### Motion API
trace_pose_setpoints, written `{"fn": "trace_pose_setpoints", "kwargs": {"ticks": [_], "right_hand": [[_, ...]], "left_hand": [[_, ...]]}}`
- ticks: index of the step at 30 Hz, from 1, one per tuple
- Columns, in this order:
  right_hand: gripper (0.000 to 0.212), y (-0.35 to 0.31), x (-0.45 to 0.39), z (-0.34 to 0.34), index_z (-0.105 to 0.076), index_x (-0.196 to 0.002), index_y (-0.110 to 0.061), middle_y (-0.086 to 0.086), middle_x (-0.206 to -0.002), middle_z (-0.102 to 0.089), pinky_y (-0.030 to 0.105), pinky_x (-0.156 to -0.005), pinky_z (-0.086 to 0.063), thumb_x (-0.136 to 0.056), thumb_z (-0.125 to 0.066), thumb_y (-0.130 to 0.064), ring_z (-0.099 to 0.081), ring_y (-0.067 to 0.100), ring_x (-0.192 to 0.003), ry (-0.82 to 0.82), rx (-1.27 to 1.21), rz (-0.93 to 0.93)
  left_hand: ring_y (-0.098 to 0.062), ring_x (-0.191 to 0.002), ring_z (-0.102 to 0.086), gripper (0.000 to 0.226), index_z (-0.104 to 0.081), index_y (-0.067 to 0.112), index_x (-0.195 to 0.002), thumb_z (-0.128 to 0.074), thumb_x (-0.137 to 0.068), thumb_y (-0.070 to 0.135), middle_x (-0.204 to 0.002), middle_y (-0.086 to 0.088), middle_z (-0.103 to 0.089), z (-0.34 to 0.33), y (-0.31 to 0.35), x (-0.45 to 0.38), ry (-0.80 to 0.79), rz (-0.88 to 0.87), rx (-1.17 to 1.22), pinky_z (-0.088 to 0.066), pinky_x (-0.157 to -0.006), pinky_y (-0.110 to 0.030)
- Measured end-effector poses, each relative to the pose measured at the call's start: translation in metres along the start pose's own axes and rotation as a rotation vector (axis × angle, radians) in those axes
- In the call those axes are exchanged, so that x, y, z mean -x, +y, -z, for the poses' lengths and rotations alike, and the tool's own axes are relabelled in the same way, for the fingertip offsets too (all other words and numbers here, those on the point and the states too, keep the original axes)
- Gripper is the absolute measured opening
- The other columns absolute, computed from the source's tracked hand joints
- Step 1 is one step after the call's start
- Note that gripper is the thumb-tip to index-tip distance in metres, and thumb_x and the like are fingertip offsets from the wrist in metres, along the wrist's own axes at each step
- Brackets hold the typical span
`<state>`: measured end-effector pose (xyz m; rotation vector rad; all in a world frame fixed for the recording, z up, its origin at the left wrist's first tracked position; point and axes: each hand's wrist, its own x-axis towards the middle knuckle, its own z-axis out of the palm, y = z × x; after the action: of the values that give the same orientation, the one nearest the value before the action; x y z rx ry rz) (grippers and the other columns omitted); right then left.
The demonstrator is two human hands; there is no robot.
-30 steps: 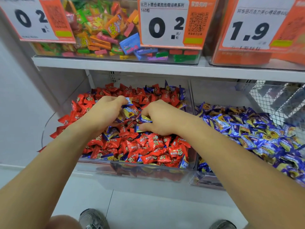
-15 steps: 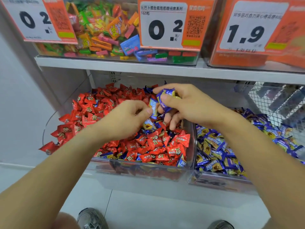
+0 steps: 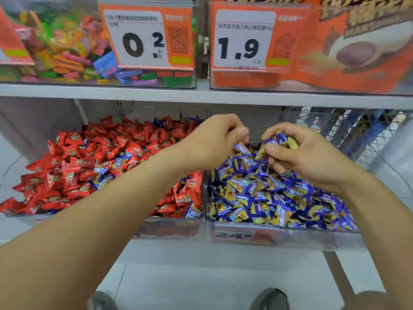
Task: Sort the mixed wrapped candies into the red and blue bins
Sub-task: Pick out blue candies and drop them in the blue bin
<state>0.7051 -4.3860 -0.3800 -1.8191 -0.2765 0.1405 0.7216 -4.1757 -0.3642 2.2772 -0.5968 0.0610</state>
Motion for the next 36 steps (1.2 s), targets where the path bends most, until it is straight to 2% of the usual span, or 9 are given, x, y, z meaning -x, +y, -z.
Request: {"fn": "trace_pose_setpoints", "kwargs": {"ticks": [4, 6, 10, 14, 18, 21, 27, 33, 36], "right_hand": [[0.033, 0.007, 0.003, 0.016, -0.070, -0.111, -0.028, -0.006, -0.077, -0.071, 0.020, -0.062, -0.046, -0.093, -0.064, 0.000, -0.057, 0.007, -0.059, 0.022, 0.275, 0.012], [0.038, 0.006, 0.002, 0.016, -0.069, -0.115, -0.037, -0.007, -0.096, -0.073, 0.022, -0.063, -0.051, -0.093, -0.067, -0.005, -0.062, 0.007, -0.061, -0.006, 0.342, 0.026], [0.036, 0.003, -0.004, 0.007, -0.068, -0.122, -0.034, -0.023, -0.116, -0.068, 0.023, -0.096, -0.048, -0.089, -0.072, -0.019, -0.061, -0.008, -0.110, -0.033, 0.342, 0.076], [0.015, -0.009, -0.015, -0.014, -0.074, -0.102, -0.030, -0.020, -0.096, -0.073, 0.029, -0.088, -0.055, -0.093, -0.068, -0.019, -0.066, -0.007, -0.090, 0.077, 0.530, 0.173], [0.016, -0.035, -0.016, -0.067, -0.073, -0.095, -0.028, -0.010, -0.079, -0.073, 0.029, -0.075, -0.054, -0.094, -0.064, -0.015, -0.068, 0.008, -0.074, -0.006, 0.472, 0.305], [0.013, -0.049, -0.015, -0.124, -0.074, -0.100, -0.022, -0.011, -0.085, -0.070, 0.017, -0.072, -0.048, -0.094, -0.065, -0.014, -0.063, 0.007, -0.079, -0.170, 0.513, 0.451], [0.024, -0.031, -0.042, -0.194, -0.067, -0.118, -0.029, -0.004, -0.117, -0.058, 0.038, -0.101, -0.042, -0.095, -0.065, -0.032, -0.052, 0.015, -0.114, -0.503, 0.893, 0.441], [0.038, -0.023, -0.062, -0.228, -0.062, -0.130, -0.035, -0.006, -0.131, -0.050, 0.042, -0.103, -0.040, -0.093, -0.065, -0.041, -0.044, 0.017, -0.122, -0.686, 0.954, 0.429], [0.038, -0.020, -0.077, -0.232, -0.058, -0.135, -0.037, -0.008, -0.132, -0.048, 0.043, -0.100, -0.042, -0.097, -0.060, -0.041, -0.040, 0.018, -0.120, -0.646, 1.096, 0.429]], "left_hand": [[-0.002, -0.091, -0.062, 0.016, -0.061, 0.019, -0.111, -0.054, -0.099, 0.028, -0.099, 0.010, -0.066, -0.016, 0.000, -0.008, -0.129, 0.018, -0.038, -0.047, -0.083, -0.023], [0.008, -0.089, -0.057, 0.019, -0.061, 0.020, -0.115, -0.054, -0.099, 0.028, -0.101, 0.012, -0.062, -0.014, -0.002, 0.002, -0.135, -0.026, -0.085, -0.045, -0.082, -0.016], [0.004, -0.083, -0.056, 0.014, -0.066, 0.027, -0.104, -0.054, -0.098, 0.027, -0.097, 0.014, -0.059, 0.015, -0.013, 0.039, -0.060, -0.073, -0.192, -0.041, -0.074, -0.012], [0.003, -0.076, -0.059, 0.009, -0.066, 0.031, -0.083, -0.062, -0.090, 0.028, -0.079, 0.016, -0.065, 0.064, -0.040, 0.086, 0.015, 0.058, -0.354, -0.043, -0.065, -0.012], [0.009, -0.072, -0.059, 0.012, -0.068, 0.035, -0.074, -0.070, -0.082, 0.043, -0.071, 0.021, -0.067, 0.098, -0.077, 0.116, -0.278, 0.334, -0.575, -0.043, -0.062, -0.015], [0.006, -0.065, -0.059, 0.011, -0.070, 0.036, -0.087, -0.075, -0.080, 0.042, -0.079, 0.017, -0.068, 0.106, -0.100, 0.128, -0.381, 0.408, -0.611, -0.040, -0.062, -0.013], [-0.005, -0.083, -0.055, 0.044, -0.067, 0.036, -0.120, -0.080, -0.079, 0.030, -0.096, 0.014, -0.051, 0.115, -0.132, 0.143, -0.243, 0.354, -0.547, -0.039, -0.071, -0.016], [-0.004, -0.081, -0.054, 0.027, -0.074, 0.032, -0.107, -0.078, -0.081, 0.024, -0.092, 0.013, -0.060, 0.122, -0.143, 0.152, -0.078, 0.241, -0.545, -0.037, -0.070, -0.010], [-0.005, -0.072, -0.059, 0.010, -0.074, 0.030, -0.086, -0.080, -0.079, 0.031, -0.079, 0.014, -0.065, 0.123, -0.135, 0.155, -0.004, 0.203, -0.447, -0.044, -0.063, -0.017]]}}
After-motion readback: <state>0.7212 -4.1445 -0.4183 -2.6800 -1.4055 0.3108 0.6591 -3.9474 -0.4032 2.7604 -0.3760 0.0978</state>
